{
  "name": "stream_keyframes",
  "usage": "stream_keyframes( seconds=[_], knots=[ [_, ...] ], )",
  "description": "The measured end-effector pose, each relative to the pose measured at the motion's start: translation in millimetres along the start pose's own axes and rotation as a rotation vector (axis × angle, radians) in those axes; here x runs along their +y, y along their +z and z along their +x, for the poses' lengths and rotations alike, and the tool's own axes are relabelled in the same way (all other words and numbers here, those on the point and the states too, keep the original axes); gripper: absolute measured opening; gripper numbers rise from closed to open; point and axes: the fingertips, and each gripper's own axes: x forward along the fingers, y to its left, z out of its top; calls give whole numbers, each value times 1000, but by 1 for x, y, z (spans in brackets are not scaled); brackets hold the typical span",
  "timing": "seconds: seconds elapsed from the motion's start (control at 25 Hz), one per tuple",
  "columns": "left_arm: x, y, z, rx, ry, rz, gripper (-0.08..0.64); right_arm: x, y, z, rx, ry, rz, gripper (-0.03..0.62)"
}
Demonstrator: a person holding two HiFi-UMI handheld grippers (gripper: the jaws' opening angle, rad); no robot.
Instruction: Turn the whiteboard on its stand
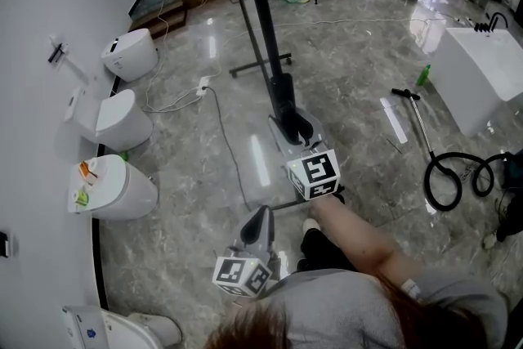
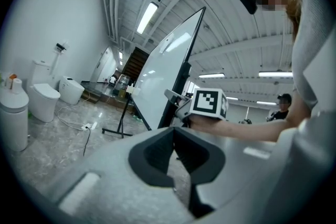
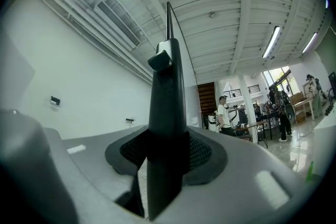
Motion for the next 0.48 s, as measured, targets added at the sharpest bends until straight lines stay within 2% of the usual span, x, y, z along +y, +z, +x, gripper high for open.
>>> stream_keyframes(
  seconds=[0.48],
  knots=[
    [-22,-13,-27,20,-41,2,-5,14,9,-34,-3,-37,-1,160]
  ],
)
